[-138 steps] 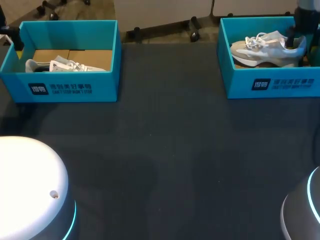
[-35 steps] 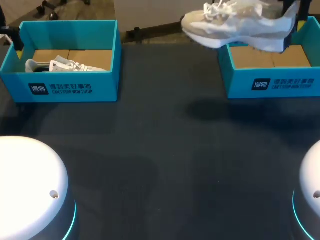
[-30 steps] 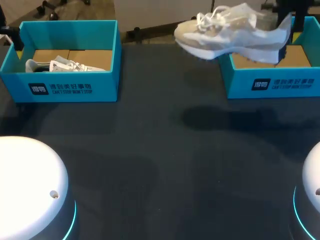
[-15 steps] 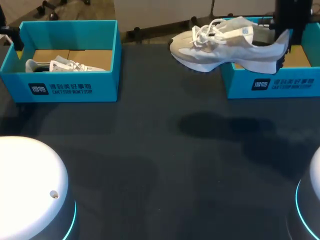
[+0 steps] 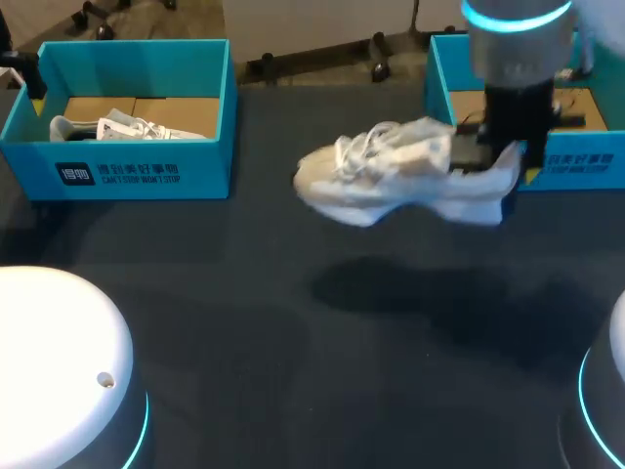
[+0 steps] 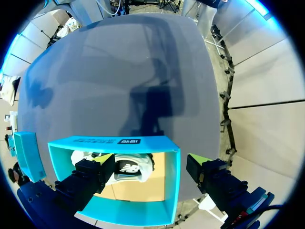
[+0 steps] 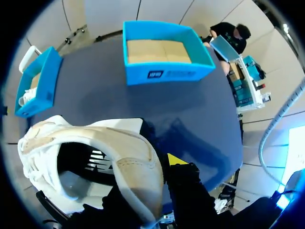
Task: Take the shoe out of the shoebox, open the shoe tongue, remove and reinsert the insole, then place the shoe into the shoebox
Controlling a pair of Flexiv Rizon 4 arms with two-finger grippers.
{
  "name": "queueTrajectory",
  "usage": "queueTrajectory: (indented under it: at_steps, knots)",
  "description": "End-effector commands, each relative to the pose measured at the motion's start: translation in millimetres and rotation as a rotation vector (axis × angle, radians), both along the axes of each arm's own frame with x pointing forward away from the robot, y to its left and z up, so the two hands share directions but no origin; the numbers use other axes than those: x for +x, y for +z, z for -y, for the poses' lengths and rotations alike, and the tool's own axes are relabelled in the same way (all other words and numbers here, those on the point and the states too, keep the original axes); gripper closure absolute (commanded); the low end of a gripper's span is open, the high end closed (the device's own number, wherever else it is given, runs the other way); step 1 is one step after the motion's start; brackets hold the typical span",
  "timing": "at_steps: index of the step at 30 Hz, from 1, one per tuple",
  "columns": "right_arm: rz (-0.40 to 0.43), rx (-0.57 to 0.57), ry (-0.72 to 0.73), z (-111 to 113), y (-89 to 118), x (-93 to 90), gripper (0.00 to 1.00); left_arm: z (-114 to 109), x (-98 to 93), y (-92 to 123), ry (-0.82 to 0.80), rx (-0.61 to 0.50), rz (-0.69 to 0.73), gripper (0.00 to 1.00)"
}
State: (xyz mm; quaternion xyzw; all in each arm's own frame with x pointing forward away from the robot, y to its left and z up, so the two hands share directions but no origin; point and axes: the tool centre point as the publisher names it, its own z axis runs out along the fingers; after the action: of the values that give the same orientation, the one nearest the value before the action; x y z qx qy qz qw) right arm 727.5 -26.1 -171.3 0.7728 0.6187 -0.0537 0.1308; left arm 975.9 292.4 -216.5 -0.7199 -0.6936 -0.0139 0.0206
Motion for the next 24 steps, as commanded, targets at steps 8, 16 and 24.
queueTrajectory:
  at_steps: [8,16,24]
  knots:
    - [-0.017,0.004,-0.038,-25.4,-32.0,-24.8,1.0,-0.1,-0.1,0.3,-0.001,0.002,0.0,0.0]
    - [-0.017,0.004,-0.038,-25.4,-32.0,-24.8,1.0,-0.1,-0.1,0.3,-0.001,0.002,0.0,0.0]
    - [-0.029,-0.033,-0.018,-58.2,-63.6,-54.5,1.0,-0.1,-0.1,0.3,-0.001,0.002,0.0,0.0]
